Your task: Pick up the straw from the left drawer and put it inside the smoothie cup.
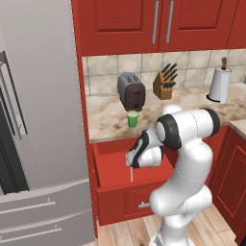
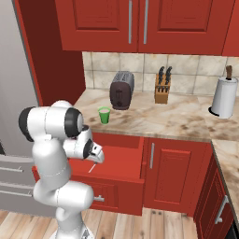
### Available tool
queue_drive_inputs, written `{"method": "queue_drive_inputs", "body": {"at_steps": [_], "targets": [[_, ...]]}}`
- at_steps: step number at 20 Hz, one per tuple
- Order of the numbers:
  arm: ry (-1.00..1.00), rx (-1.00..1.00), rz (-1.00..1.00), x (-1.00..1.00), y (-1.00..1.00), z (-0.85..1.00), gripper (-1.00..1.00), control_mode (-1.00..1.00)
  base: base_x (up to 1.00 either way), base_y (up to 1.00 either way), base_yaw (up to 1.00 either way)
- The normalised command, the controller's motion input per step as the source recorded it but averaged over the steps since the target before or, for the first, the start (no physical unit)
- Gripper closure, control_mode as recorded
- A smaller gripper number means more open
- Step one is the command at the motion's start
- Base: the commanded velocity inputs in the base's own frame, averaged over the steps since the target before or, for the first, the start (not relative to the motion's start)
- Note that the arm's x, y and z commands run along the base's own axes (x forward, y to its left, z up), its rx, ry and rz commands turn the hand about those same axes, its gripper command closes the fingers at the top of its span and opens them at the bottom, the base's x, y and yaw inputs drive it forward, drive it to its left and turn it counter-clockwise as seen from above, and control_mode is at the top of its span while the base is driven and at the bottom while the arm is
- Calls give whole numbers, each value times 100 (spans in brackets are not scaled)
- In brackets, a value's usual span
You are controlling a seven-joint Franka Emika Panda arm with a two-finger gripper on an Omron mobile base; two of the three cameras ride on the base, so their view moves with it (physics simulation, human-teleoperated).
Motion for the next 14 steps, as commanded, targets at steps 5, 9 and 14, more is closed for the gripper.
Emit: {"method": "queue_drive_inputs", "body": {"at_steps": [5, 9, 14], "targets": [[9, -1, -2, 14, 1, -23, -100, -100, 0, 0, 0], [10, 0, 0, 15, 9, -12, -100, -100, 0, 0, 0], [7, 0, 0, 13, 15, -9, -100, -100, 0, 0, 0]]}}
